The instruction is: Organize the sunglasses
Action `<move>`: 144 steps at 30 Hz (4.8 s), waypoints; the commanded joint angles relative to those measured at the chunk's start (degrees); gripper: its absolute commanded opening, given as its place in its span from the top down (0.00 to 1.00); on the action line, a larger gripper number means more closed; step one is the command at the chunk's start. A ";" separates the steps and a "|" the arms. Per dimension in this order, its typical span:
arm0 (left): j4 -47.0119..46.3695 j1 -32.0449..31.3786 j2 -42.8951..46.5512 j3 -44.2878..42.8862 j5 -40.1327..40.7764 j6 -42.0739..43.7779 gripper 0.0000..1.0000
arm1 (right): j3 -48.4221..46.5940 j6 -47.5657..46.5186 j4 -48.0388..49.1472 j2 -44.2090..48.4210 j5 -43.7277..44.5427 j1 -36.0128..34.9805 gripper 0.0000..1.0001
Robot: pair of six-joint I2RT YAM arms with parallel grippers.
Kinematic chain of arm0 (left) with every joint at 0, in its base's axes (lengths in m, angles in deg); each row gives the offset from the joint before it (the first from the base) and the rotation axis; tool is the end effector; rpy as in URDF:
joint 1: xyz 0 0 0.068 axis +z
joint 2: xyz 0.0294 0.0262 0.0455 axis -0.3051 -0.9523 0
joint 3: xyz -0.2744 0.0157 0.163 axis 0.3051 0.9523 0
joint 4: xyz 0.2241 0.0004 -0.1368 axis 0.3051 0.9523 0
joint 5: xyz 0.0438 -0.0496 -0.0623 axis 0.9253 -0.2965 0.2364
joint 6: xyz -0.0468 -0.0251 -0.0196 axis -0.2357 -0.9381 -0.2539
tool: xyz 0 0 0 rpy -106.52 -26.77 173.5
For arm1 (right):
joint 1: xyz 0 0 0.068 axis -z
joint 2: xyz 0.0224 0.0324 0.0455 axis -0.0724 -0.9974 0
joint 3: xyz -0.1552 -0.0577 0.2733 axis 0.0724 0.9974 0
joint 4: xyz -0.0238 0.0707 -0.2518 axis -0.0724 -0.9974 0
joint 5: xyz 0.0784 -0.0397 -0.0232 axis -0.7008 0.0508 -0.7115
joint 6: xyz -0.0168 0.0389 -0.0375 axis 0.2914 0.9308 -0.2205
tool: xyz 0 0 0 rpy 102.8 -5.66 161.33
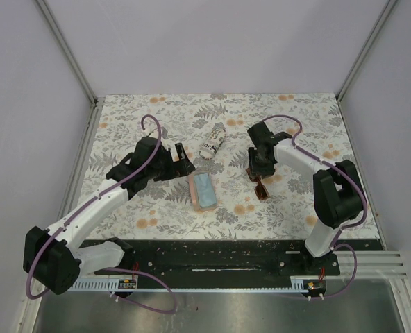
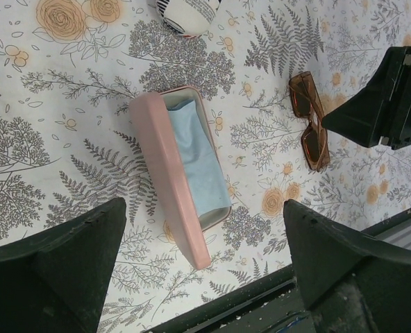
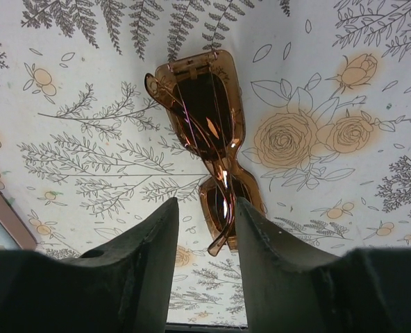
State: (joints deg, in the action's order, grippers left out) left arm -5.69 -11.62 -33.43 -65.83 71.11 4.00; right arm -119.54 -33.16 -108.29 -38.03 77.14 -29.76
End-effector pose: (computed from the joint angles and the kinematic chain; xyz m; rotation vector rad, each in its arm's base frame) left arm 0.1993 -0.1152 0.3247 -0.1362 2.3290 -0.6904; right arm 0.3178 0.1482 0.2484 -0.1282 2.8028 0.0532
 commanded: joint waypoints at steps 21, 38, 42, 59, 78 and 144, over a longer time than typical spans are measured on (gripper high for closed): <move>-1.07 1.00 0.42 -1.07 -1.96 0.62 0.02 | 0.32 -0.41 5.08 -5.58 -2.27 0.47 0.89; -3.70 1.79 -0.20 2.97 -1.87 0.54 0.03 | -0.03 0.90 7.01 -7.61 -3.49 0.56 0.92; -4.41 1.79 -0.46 3.41 -2.14 0.36 0.02 | -0.38 3.01 7.36 -4.63 -7.34 -0.67 0.92; -9.24 3.89 0.49 9.55 -0.99 -3.51 0.12 | -10.93 10.31 8.68 -7.16 -13.25 -15.96 0.93; -13.55 7.06 2.70 14.83 -8.11 -3.77 0.28 | -12.69 13.65 11.23 -14.90 -8.16 -20.80 0.93; -24.36 4.86 -4.17 16.76 -14.88 -9.04 0.85 | 10.25 19.45 30.83 -9.63 -17.47 -13.94 1.00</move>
State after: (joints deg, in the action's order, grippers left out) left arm -27.00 -7.77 -44.55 -50.20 56.64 -1.85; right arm -110.54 -13.58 -76.55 -45.79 60.00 -42.67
